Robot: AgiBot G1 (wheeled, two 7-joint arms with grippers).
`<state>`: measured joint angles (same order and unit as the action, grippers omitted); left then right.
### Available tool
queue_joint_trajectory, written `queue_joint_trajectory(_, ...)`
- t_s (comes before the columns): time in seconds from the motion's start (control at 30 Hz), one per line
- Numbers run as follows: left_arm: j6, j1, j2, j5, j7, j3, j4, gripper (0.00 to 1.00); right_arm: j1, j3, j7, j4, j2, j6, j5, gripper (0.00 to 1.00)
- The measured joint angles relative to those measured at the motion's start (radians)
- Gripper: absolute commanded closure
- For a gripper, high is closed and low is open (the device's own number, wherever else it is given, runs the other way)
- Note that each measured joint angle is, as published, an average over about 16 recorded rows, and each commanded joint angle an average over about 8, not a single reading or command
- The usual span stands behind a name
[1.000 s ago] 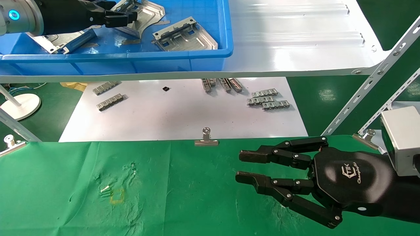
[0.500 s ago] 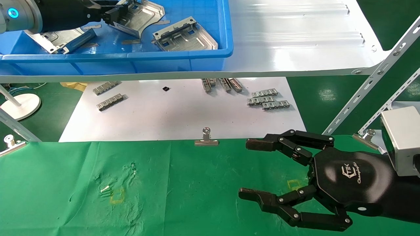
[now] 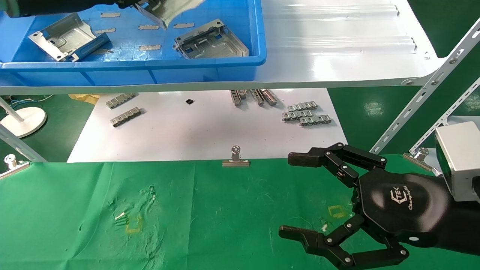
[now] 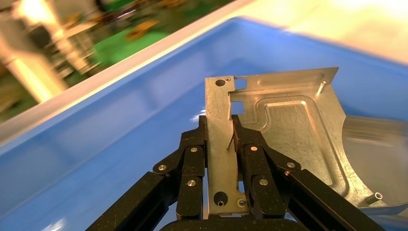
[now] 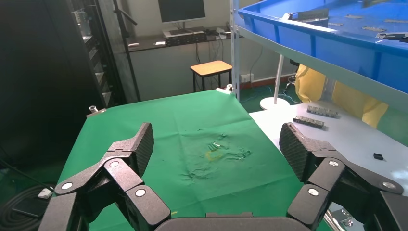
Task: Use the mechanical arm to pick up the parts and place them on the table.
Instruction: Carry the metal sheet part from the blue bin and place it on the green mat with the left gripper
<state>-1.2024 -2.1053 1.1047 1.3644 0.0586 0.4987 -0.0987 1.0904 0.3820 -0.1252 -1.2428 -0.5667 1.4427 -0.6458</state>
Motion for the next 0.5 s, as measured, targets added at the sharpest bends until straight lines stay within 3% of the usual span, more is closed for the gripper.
queue_joint_trajectory(0.27,-0.3,0.027,-0.088,-0.042,0.151,-0.002,-0.08,1.0,0.0,0.0,0.0,0.0,0.0,0.0,0.0,0.0)
queue_joint_trajectory(0.5,-0.398,0.095,-0.186,-0.101,0.254,0.036,-0.202,1.0,0.0,0.0,0.0,0.0,0.0,0.0,0.0,0.0)
